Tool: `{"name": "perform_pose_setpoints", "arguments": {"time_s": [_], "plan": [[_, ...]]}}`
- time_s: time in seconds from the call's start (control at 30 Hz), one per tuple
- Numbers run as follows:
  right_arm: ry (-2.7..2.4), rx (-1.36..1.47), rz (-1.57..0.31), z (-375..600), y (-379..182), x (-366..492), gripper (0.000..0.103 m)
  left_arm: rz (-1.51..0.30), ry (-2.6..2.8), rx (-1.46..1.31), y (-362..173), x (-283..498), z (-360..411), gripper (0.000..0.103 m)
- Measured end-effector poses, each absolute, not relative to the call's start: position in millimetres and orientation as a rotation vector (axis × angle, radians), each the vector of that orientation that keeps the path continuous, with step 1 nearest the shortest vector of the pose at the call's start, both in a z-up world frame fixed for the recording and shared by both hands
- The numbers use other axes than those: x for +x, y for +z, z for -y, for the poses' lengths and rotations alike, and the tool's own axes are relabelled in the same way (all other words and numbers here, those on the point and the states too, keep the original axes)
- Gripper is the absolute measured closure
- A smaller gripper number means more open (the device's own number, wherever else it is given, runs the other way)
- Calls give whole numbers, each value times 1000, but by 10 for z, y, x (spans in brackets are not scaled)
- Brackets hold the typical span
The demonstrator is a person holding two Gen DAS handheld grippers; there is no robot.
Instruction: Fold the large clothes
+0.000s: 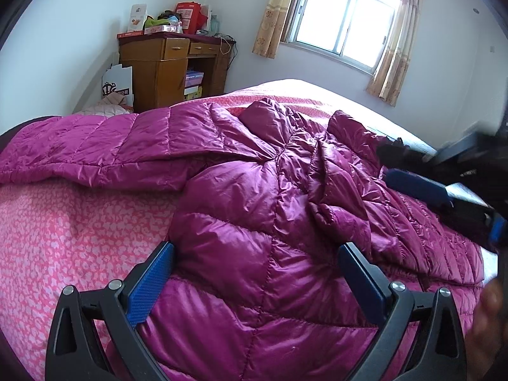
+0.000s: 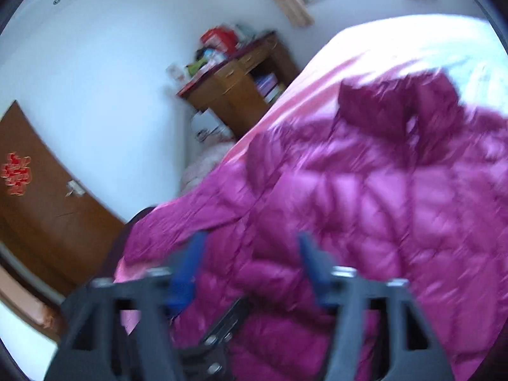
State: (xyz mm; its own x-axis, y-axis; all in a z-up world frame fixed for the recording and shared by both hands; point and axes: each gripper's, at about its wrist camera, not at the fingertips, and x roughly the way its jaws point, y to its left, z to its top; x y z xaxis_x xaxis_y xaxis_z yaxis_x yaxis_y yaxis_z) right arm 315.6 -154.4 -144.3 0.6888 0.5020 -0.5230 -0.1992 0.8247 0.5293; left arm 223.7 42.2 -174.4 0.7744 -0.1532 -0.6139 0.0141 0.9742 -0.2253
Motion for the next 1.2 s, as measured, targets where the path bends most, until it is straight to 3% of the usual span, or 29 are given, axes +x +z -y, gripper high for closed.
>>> {"name": "perform_pose_setpoints", "arguments": {"time_s": [0.03, 0.27, 0.6, 0.73, 0.83, 0.87, 0.93, 1.03, 1.17, 1.2], "plan": [[363, 445, -741, 1525, -1489, 3228, 89, -681, -90, -211, -1743, 2238, -418, 1], [441, 390, -844, 1106, -1821, 3391, 89, -674, -98, -230, -1736, 2237, -430, 1], [450, 418, -869, 1119, -1753, 3330, 90, -682, -60, -175, -1750, 2277, -323, 1], [432, 450, -774, 1448, -1482, 3245, 77, -687, -59, -169, -1759, 2292, -328, 1], [263, 422, -697, 1941, -1251, 2957, 30, -687, -57, -167, -1766, 2305, -317, 1], [180, 387, -675, 2138, -1195, 2864, 28, -687, -55, -166, -1766, 2305, -316, 1], [19, 320, -686, 2508, -1164, 2739, 30, -687, -52, -160, -1771, 2307, -311, 1], [-110, 317, -751, 2903, -1299, 2639, 44, -690, -49, -156, -1776, 2312, -314, 1], [-165, 283, -870, 3039, -1730, 2488, 47, -697, -43, -148, -1792, 2336, -287, 1], [-159, 252, -810, 3007, -1761, 2403, 47, -699, -39, -144, -1795, 2340, -285, 1]]}}
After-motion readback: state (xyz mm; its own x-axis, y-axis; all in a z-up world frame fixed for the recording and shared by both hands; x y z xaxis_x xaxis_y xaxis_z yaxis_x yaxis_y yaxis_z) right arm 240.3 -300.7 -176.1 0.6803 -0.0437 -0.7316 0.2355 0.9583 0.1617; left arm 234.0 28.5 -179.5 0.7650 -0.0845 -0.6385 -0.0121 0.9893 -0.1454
